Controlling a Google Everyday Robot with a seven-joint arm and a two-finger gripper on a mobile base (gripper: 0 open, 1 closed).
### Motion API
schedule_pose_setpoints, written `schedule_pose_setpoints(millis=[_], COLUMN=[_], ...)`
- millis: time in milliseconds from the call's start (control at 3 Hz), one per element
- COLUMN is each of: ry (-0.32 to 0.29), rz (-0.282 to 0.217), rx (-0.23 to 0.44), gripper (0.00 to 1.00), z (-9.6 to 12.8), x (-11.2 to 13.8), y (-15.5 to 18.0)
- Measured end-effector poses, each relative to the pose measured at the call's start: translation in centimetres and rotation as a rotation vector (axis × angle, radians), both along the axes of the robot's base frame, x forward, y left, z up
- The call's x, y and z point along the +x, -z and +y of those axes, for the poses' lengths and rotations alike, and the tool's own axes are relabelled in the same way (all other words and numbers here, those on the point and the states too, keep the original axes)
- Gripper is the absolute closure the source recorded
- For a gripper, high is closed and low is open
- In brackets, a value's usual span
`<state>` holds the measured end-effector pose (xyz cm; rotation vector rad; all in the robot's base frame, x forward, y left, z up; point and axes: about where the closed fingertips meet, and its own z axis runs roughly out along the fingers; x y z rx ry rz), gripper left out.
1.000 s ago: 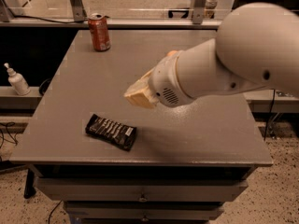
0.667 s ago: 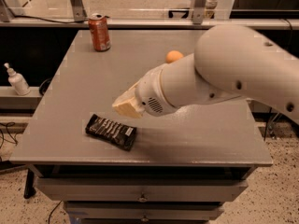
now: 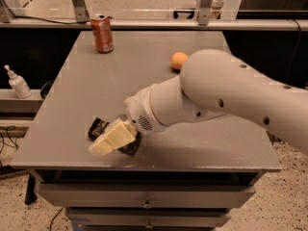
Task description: Move rxbar chocolate near orange
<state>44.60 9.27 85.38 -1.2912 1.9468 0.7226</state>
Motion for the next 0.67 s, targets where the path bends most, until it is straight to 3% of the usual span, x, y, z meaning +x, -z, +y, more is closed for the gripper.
schedule_pose_setpoints(millis=[667], ry=[0.009], rz=[0.026], rx=[-0.02], gripper=[0.0], z=[-0.5], x=[-0.6], y=[3.3])
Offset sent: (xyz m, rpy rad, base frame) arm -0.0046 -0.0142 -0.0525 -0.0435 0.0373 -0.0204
